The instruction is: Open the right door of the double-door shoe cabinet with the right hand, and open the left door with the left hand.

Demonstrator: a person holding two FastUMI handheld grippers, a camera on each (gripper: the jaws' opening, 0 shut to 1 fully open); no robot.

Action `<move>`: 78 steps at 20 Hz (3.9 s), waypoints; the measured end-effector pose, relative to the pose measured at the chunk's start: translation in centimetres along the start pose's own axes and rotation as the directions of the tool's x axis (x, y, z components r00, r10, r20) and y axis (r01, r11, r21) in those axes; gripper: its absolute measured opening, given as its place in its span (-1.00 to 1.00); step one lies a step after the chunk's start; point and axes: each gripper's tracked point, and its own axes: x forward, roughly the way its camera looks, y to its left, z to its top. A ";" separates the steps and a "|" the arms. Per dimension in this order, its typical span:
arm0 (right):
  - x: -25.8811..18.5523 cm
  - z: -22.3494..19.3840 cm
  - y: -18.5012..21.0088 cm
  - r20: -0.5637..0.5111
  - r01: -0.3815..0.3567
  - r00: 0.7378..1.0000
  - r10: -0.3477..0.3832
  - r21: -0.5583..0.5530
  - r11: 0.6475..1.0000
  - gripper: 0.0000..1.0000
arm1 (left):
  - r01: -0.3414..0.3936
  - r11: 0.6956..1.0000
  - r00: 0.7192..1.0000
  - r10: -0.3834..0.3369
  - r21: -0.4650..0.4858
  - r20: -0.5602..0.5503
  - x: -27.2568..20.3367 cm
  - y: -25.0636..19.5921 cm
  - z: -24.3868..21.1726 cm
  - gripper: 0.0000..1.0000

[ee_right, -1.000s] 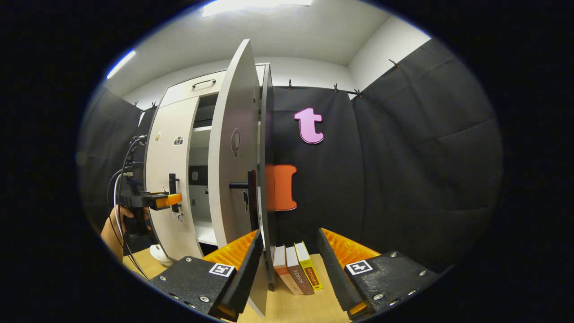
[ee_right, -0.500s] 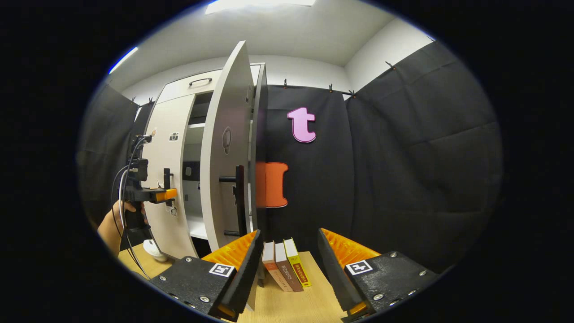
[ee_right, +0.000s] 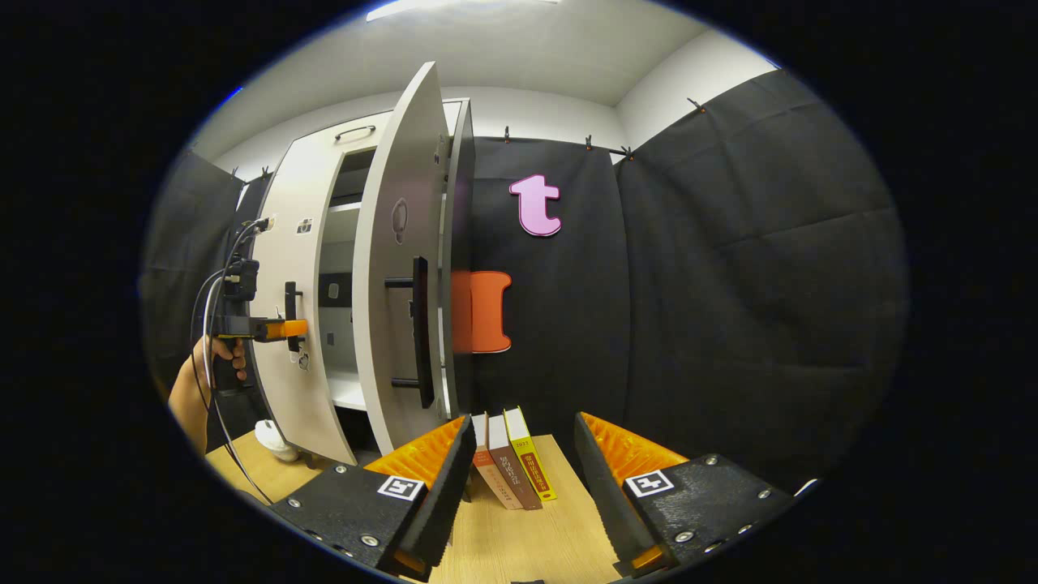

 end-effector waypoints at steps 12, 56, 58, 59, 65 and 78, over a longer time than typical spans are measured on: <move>-0.2 -0.9 1.3 -0.002 -0.024 1.000 0.023 -0.028 0.999 0.51 | 0.059 0.998 0.997 -0.059 0.007 0.043 -8.3 2.6 -0.2 -0.48; -2.2 5.7 12.7 0.132 -0.183 0.970 0.202 -0.144 0.972 0.55 | -0.311 0.948 0.929 0.289 0.068 0.230 -28.5 22.8 3.7 -0.48; -2.9 6.4 13.4 0.149 -0.198 0.965 0.217 -0.127 0.972 0.55 | -0.281 0.959 0.937 0.267 0.036 0.224 -28.5 21.5 3.5 -0.14; -3.2 6.3 13.7 0.152 -0.211 0.961 0.229 -0.127 0.969 0.58 | -0.256 0.966 0.942 0.243 0.025 0.230 -28.7 20.4 3.4 -0.04; -4.3 6.7 13.5 0.184 -0.169 0.963 0.198 -0.163 0.972 0.75 | -0.121 0.993 0.949 0.117 -0.005 0.294 -27.1 12.6 4.0 0.89; -3.0 3.4 12.8 0.186 -0.135 0.968 0.170 -0.185 0.973 0.87 | -0.021 0.999 0.958 0.007 0.046 0.286 -21.4 3.3 1.1 0.94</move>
